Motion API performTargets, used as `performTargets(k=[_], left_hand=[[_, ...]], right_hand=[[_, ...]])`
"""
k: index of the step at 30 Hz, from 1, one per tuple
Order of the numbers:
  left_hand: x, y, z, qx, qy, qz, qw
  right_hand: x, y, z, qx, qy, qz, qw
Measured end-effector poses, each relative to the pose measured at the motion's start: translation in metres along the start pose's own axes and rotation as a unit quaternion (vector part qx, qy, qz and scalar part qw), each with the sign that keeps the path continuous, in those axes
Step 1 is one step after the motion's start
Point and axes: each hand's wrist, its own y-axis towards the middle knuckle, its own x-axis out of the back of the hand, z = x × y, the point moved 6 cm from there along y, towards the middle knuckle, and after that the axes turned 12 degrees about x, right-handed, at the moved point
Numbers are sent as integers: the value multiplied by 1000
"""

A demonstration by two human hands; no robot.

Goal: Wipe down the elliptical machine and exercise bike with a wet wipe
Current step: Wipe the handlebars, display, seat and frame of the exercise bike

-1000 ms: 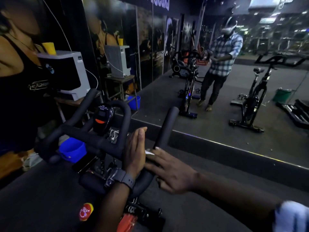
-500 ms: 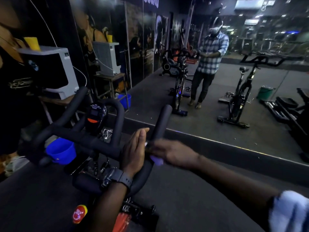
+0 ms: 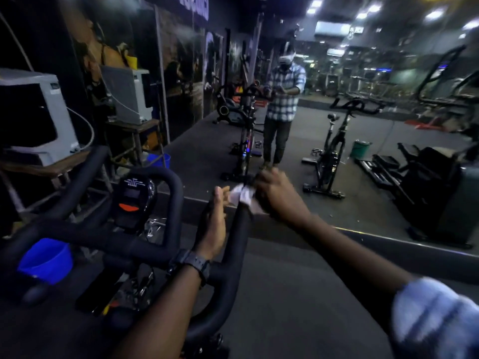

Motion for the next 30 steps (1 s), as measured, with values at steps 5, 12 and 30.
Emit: performTargets(k=[5, 12, 30], left_hand=[[-8, -5, -4, -26, 14, 51, 998], [-20, -3, -1, 20, -17, 74, 997], [-11, 9, 2, -10, -21, 13, 1000]], right_hand=[[-2, -14, 36, -17, 88, 45, 995], [-9, -10, 1, -77, 91, 50, 992], [-20, 19, -42, -160, 152, -8, 975]])
